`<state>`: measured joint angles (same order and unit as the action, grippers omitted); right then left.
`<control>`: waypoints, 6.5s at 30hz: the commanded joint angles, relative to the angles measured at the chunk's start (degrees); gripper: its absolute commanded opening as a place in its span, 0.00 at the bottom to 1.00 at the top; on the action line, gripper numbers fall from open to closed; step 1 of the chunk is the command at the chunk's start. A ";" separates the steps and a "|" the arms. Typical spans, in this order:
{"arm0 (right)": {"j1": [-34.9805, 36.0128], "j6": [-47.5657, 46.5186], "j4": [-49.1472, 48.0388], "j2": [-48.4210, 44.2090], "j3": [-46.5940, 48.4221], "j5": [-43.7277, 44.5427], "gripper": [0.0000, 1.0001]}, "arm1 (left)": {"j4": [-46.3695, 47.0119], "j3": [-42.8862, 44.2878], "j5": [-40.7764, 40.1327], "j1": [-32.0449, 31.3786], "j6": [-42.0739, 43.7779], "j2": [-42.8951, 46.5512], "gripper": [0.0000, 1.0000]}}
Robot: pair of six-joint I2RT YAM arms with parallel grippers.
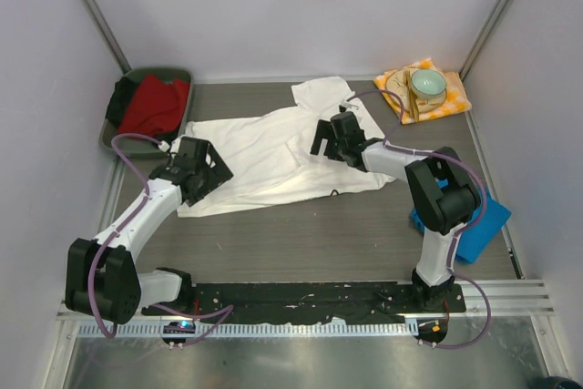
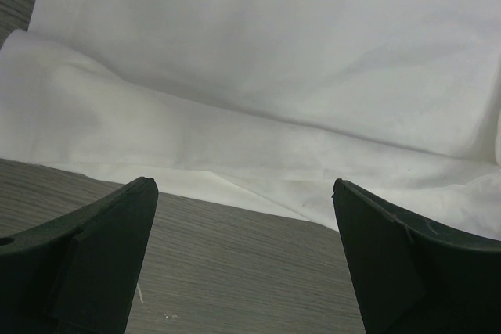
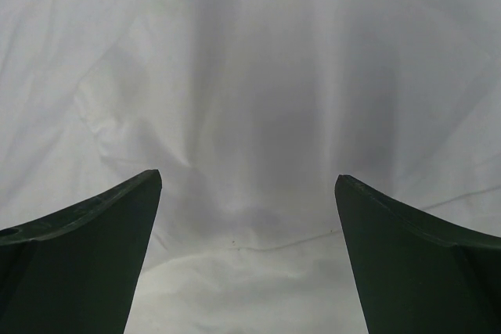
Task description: Fold and stack the t-shirts
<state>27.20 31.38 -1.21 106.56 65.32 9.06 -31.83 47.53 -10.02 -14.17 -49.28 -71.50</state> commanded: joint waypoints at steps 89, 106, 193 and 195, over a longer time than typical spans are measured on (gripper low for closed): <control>-9.18 5.36 20.99 -15.25 -11.00 4.48 0.97 | -0.24 -2.88 -4.92 0.64 -6.10 -6.28 0.63; -8.39 5.80 20.72 -14.89 -11.27 4.30 0.96 | 0.55 -2.53 -4.48 2.92 -6.27 -6.72 0.00; -2.50 6.06 15.27 -27.90 -24.97 2.98 0.97 | 17.00 -11.13 2.73 -0.15 -6.27 -4.62 1.00; -2.59 6.59 15.36 -28.08 -25.85 3.07 0.97 | 15.32 -12.80 1.24 -0.15 -6.10 -0.76 1.00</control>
<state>24.88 37.43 15.16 78.52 40.75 10.22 -10.87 37.34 -4.51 -14.24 -56.95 -78.37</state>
